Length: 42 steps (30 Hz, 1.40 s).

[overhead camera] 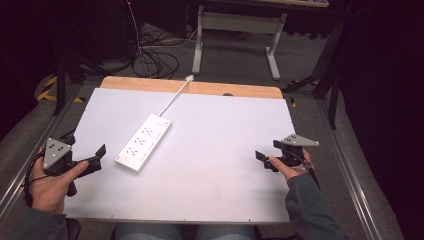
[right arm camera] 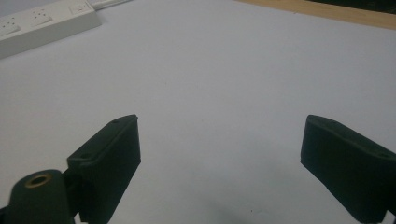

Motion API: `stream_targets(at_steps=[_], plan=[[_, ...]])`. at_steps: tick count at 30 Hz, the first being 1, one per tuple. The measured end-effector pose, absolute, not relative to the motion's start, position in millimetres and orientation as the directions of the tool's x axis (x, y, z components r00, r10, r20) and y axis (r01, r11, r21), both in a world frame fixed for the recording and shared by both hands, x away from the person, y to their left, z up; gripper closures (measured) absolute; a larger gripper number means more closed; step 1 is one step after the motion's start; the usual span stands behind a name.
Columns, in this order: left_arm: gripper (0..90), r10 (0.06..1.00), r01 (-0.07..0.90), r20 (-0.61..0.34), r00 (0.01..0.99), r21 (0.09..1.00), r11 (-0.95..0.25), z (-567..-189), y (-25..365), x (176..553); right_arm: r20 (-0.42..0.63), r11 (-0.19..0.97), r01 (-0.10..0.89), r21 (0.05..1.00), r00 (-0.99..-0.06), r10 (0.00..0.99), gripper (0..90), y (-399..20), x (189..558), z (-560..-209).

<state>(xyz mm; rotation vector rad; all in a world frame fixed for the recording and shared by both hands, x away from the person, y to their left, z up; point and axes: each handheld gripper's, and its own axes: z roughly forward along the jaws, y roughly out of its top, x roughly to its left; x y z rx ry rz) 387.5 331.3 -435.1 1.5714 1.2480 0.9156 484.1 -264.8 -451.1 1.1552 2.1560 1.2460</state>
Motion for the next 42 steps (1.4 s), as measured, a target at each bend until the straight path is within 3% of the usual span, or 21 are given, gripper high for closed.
stream_targets(at_steps=[17, 32, 42], plan=[[5.8, 0.978, 0.300, 0.013, 0.210, 0.951, -0.077, -434.4, 330.0, 389.0, 0.061, 0.265, 0.462, 0.846, -0.578, 0.814, 12.6, -266.3, 482.9, -451.6], [25.8, 0.979, 0.317, -0.015, 0.205, 0.947, -0.051, -432.6, 332.5, 389.7, 0.060, 0.265, 0.459, 0.848, -0.579, 0.813, 12.8, -266.6, 482.9, -451.1], [46.4, 0.977, 0.326, -0.031, 0.211, 0.945, -0.041, -432.6, 334.7, 389.7, 0.059, 0.267, 0.459, 0.848, -0.581, 0.812, 12.9, -266.2, 482.6, -451.0]])
